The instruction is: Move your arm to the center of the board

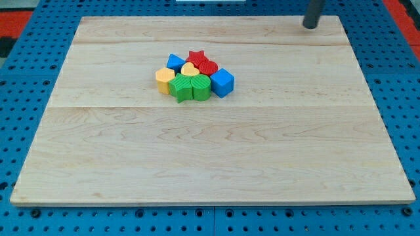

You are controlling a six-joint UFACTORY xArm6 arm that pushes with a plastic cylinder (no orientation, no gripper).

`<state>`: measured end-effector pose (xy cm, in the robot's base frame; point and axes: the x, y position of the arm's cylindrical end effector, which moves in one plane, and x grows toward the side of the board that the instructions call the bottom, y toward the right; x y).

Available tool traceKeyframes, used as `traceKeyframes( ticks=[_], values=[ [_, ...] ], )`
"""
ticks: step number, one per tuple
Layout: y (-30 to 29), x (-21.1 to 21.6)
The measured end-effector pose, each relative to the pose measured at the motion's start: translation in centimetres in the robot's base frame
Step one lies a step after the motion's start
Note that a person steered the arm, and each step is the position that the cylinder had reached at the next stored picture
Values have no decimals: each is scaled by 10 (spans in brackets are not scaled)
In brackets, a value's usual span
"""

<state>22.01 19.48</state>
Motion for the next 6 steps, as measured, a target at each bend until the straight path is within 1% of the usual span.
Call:
traceKeyframes(
  ticks=[2,3,4,5,6],
  values=[
    [-81,0],
    [-80,28],
    [-72,68],
    [-75,111],
    [-85,141]
  ],
)
